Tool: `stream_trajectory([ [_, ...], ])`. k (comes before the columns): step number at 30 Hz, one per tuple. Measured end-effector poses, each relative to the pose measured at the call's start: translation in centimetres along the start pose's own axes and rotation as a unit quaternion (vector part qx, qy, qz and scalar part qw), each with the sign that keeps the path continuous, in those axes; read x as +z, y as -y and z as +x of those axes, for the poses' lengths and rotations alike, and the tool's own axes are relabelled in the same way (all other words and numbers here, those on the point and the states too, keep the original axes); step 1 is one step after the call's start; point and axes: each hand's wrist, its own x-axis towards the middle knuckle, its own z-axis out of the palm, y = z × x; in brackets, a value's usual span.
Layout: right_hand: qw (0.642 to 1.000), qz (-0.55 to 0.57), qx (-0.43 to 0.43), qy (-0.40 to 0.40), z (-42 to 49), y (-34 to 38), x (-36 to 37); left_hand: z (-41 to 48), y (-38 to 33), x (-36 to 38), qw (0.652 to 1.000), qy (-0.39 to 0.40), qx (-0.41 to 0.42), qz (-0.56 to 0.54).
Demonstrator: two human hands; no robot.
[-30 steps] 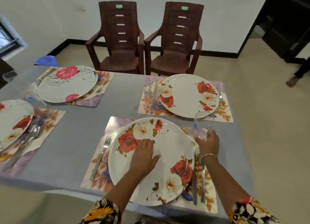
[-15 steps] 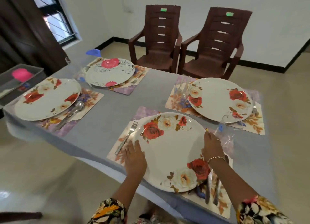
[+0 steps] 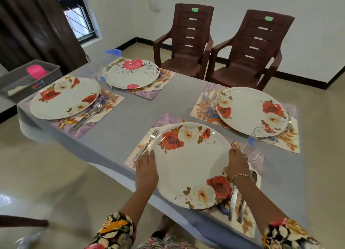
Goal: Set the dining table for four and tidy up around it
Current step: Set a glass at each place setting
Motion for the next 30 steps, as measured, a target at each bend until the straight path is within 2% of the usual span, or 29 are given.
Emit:
stream_trajectory([
  [5, 1.0, 0.017, -0.005, -0.014, -0.3, -0.1, -0.2, -0.4, -0.2, -0.8, 1.0, 0.0, 0.002, -0.029],
  [8, 0.997, 0.04, -0.018, -0.068, -0.8, 0.7, 0.3, -0.4, 0.3, -1.7, 1.0, -0.006, 0.012, -0.013],
  [11, 0.978, 0.119, -0.099, -0.137, -1.0, 3.1, 1.8, -0.4, 1.8, -2.6, 0.999, -0.021, 0.032, -0.025],
  [13, 0.968, 0.12, -0.16, -0.151, -1.1, 5.7, 2.1, -0.4, 2.8, -3.8, 0.999, -0.023, 0.021, -0.013],
  [15, 0.96, 0.111, -0.205, -0.158, -1.2, 8.6, 2.0, -0.3, 4.3, -4.7, 1.0, -0.029, 0.01, -0.001],
  [20, 0.933, 0.123, -0.292, -0.168, -0.7, 17.0, 1.4, -0.1, 9.8, -7.2, 0.995, -0.037, -0.06, -0.07],
  [25, 0.916, 0.204, -0.319, -0.131, 0.2, 28.9, 2.5, 1.5, 18.5, -10.0, 0.992, -0.064, -0.087, -0.068],
  [28, 0.902, 0.204, -0.363, -0.117, -0.3, 36.6, 3.2, 2.2, 24.7, -12.2, 0.99, -0.047, -0.119, -0.056],
  [30, 0.892, 0.198, -0.391, -0.108, -0.4, 41.6, 3.5, 2.7, 28.8, -13.5, 0.985, -0.065, -0.139, -0.073],
])
